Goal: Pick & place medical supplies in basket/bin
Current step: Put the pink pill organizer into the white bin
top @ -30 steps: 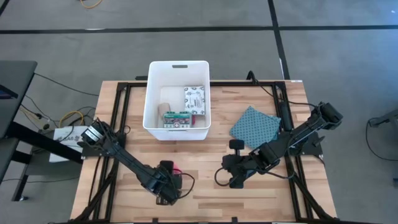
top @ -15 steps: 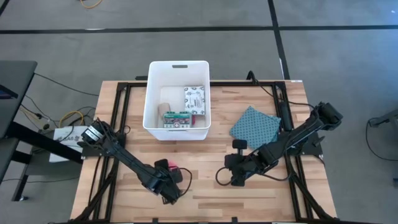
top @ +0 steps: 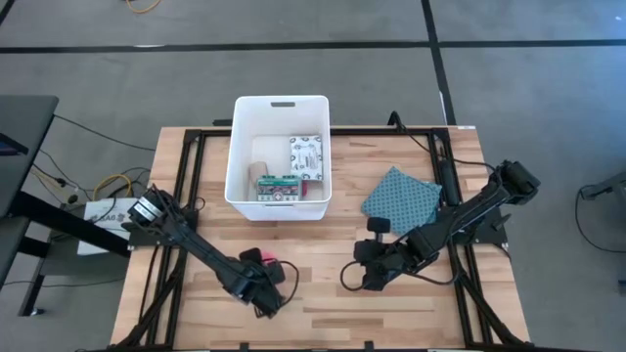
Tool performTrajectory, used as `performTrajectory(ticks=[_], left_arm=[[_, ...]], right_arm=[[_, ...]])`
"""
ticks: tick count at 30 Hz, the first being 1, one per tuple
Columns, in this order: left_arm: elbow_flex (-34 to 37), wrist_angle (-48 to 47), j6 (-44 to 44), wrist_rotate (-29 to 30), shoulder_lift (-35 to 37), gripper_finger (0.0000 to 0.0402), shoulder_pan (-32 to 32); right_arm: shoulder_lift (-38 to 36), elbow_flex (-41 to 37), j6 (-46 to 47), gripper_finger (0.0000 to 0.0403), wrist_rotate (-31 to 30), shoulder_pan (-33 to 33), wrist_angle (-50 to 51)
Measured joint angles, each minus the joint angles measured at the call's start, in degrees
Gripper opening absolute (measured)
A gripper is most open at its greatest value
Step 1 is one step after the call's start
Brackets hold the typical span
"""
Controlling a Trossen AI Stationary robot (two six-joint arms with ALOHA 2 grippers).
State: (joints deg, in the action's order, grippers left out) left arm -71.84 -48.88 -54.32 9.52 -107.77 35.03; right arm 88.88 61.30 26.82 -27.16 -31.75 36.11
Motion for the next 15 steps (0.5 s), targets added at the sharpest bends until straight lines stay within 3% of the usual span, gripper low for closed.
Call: performTrajectory(ticks=[15], left_arm=[[4.9,4.2,2.4,-3.4,0.2,0.0218,-1.2]], right_arm=[[0.0,0.0,-3.4,0.0,0.0,0.0,-0.6]])
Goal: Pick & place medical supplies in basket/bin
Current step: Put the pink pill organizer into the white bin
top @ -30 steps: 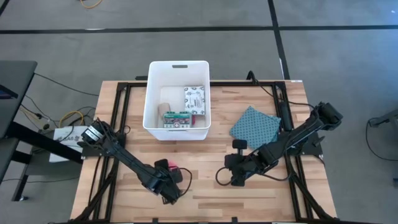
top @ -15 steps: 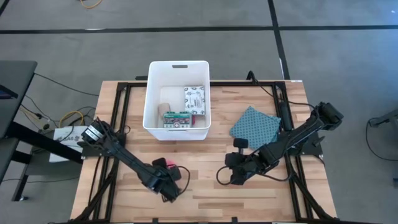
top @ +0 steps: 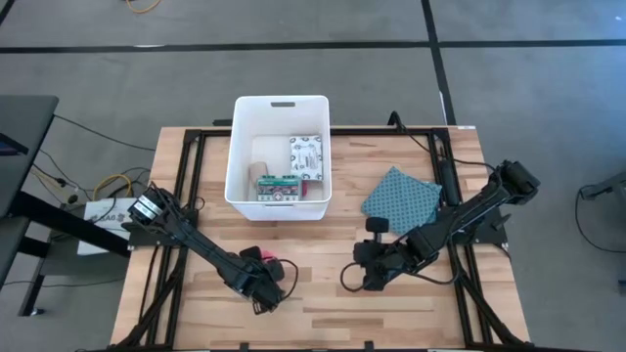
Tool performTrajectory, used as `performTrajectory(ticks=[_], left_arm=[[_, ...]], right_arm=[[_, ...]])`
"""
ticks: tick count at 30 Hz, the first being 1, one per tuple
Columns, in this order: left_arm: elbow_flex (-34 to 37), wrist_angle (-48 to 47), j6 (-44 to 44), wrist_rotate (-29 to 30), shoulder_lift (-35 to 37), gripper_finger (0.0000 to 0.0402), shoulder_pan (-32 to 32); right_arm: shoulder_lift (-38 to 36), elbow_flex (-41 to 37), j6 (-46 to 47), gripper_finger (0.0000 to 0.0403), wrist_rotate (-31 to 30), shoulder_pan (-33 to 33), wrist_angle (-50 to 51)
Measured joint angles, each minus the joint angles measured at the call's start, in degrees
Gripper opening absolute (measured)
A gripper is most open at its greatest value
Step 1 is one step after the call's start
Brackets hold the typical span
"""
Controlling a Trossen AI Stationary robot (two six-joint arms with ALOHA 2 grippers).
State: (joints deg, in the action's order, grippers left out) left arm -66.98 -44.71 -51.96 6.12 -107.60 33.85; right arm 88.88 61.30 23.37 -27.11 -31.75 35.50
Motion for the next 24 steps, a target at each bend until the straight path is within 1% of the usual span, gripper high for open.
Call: performTrajectory(ticks=[6,11,14,17,21,24], left_arm=[[1.2,0.6,-0.8,0.2,0.0,0.0218,0.0],[1.2,2.1,-0.5,0.5,-0.1,0.0196,0.0],[0.1,1.4,-1.4,0.4,-0.4,0.0195,0.0],[-3.0,2.0,-2.7,0.1,-0.7,0.0195,0.0],[-9.0,1.5,-2.9,0.2,-0.5,0.0197,0.3],[-14.8,0.5,-3.1,2.2,-0.5,0.0201,0.4]], right_arm=[[0.0,0.0,-0.9,0.0,0.0,0.0,-0.4],[0.0,0.0,-0.9,0.0,0.0,0.0,-0.4],[0.0,0.0,-0.9,0.0,0.0,0.0,-0.4],[0.0,0.0,-0.9,0.0,0.0,0.0,-0.4],[0.0,0.0,-0.9,0.0,0.0,0.0,-0.4],[0.0,0.0,-0.9,0.0,0.0,0.0,-0.5]])
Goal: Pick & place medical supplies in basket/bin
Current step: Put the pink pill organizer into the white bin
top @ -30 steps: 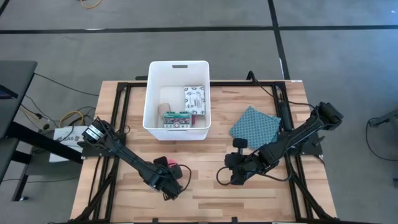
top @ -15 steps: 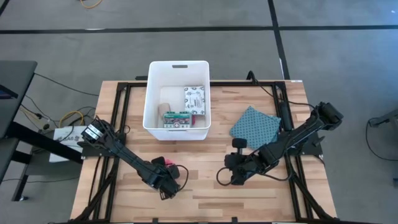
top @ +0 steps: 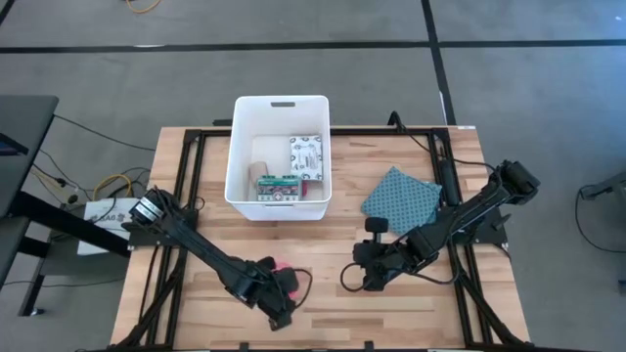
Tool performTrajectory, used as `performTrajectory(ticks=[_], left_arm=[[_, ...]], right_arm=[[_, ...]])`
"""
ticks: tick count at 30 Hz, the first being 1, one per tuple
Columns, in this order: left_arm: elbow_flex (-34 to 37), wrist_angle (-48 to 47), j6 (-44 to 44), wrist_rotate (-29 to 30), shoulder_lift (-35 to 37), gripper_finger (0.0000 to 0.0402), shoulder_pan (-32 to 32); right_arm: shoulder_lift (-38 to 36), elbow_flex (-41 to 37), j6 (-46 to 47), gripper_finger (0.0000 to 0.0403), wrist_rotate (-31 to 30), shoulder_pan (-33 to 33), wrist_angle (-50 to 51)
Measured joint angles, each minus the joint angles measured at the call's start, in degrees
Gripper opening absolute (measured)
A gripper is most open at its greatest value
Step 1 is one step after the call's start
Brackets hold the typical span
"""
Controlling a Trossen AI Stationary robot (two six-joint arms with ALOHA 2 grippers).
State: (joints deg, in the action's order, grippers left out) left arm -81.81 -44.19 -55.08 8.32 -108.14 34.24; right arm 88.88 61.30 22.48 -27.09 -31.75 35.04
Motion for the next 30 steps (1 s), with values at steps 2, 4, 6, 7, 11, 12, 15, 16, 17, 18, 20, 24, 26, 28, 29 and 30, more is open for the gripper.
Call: performTrajectory(ticks=[2,4,6,7,11,12,15,16,17,18,20,24,26,28,29,30], left_arm=[[-4.4,-2.7,-0.3,3.4,0.0,0.0197,0.0],[-9.4,-6.3,0.6,6.4,0.0,0.0194,-0.5],[-15.1,-11.3,3.0,10.4,0.0,0.0194,-1.0],[-18.3,-14.6,4.4,12.6,0.0,0.0194,-1.3],[-30.6,-27.1,9.7,20.3,0.1,0.0196,-3.3],[-33.5,-30.4,10.7,22.1,0.1,0.0198,-4.2],[-41.1,-39.1,13.0,26.6,0.2,0.0199,-8.1],[-43.0,-41.7,13.5,27.5,0.3,0.0198,-10.0],[-44.6,-44.3,13.7,28.0,0.3,0.0197,-12.1],[-45.5,-46.0,13.8,28.4,0.3,0.0196,-14.7],[-45.8,-45.8,15.8,29.1,0.4,0.0196,-20.2],[-45.1,-44.0,24.5,27.6,-0.6,0.0199,-31.6],[-43.6,-43.0,25.8,24.7,-1.7,0.02,-36.8],[-41.2,-42.6,25.3,21.7,-3.6,0.02,-41.3],[-40.0,-42.1,25.0,20.0,-4.2,0.0201,-43.0],[-38.8,-41.7,25.1,18.6,-4.9,0.0201,-44.6]], right_arm=[[0.0,0.0,0.0,0.0,0.0,0.0,-0.3],[0.0,0.0,0.0,0.0,0.0,0.0,-0.4],[0.0,0.0,0.0,0.0,0.0,0.0,-0.6],[0.0,0.0,0.0,0.0,0.0,0.0,-0.8],[0.0,0.0,0.0,0.0,0.0,0.0,-1.2],[0.0,0.0,0.0,0.0,0.0,0.0,-1.2],[0.0,0.0,0.0,0.0,0.0,0.0,-1.2],[0.0,0.0,0.0,0.0,0.0,0.0,-1.2],[0.0,0.0,0.0,0.0,0.0,0.0,-1.2],[0.0,0.0,0.0,0.0,0.0,0.0,-1.2],[0.0,0.0,0.0,0.0,0.0,0.0,-1.3],[0.0,0.0,0.0,0.0,0.0,0.0,-1.6],[0.0,0.0,0.0,0.0,0.0,0.0,-1.7],[0.0,0.0,0.0,0.0,0.0,0.3,-2.0],[0.0,0.0,0.0,0.0,0.0,0.4,-2.1],[0.0,0.0,0.0,0.0,0.0,0.5,-2.1]])
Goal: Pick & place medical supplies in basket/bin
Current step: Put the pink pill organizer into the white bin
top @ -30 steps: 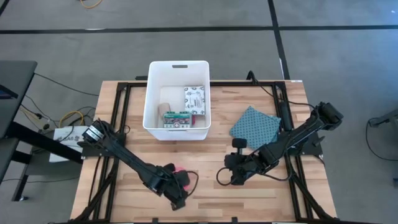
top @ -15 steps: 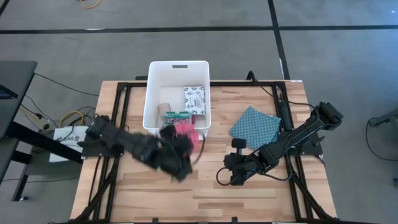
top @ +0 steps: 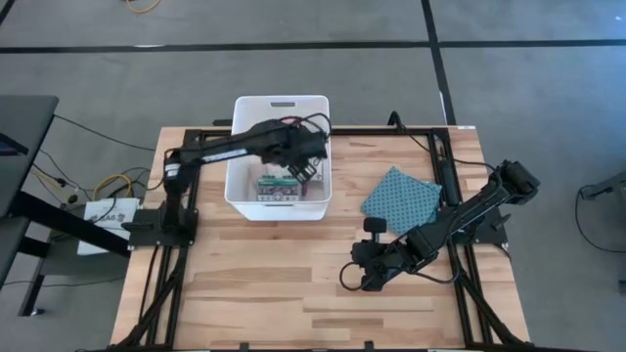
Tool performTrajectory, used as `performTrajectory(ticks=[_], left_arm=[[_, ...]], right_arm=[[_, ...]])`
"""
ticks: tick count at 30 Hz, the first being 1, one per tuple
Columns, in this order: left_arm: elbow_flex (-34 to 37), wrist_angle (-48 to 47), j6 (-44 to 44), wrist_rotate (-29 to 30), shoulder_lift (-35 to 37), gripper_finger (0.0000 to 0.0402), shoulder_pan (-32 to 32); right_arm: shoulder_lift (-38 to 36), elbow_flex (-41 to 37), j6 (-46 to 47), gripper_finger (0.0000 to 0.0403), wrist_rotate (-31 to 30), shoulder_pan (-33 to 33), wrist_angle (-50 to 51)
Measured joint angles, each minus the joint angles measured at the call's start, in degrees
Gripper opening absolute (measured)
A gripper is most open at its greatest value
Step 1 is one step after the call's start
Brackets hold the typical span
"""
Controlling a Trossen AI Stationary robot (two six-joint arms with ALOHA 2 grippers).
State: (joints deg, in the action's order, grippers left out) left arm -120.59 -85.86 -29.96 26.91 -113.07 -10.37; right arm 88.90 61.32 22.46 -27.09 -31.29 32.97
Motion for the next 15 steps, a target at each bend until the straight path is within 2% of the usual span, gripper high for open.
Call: performTrajectory(ticks=[4,8,15], left_arm=[[4.4,2.3,2.6,-3.2,-3.3,0.0202,-3.7],[5.6,4.9,7.4,-9.4,-7.0,0.0202,-4.9],[5.5,11.8,15.8,-11.3,-12.4,0.0203,-6.4]], right_arm=[[0.0,0.0,-0.4,0.0,0.0,0.3,-0.1],[0.0,0.0,-0.5,0.0,0.0,0.3,0.0],[0.0,0.0,-3.0,0.0,0.0,0.3,-0.3]])
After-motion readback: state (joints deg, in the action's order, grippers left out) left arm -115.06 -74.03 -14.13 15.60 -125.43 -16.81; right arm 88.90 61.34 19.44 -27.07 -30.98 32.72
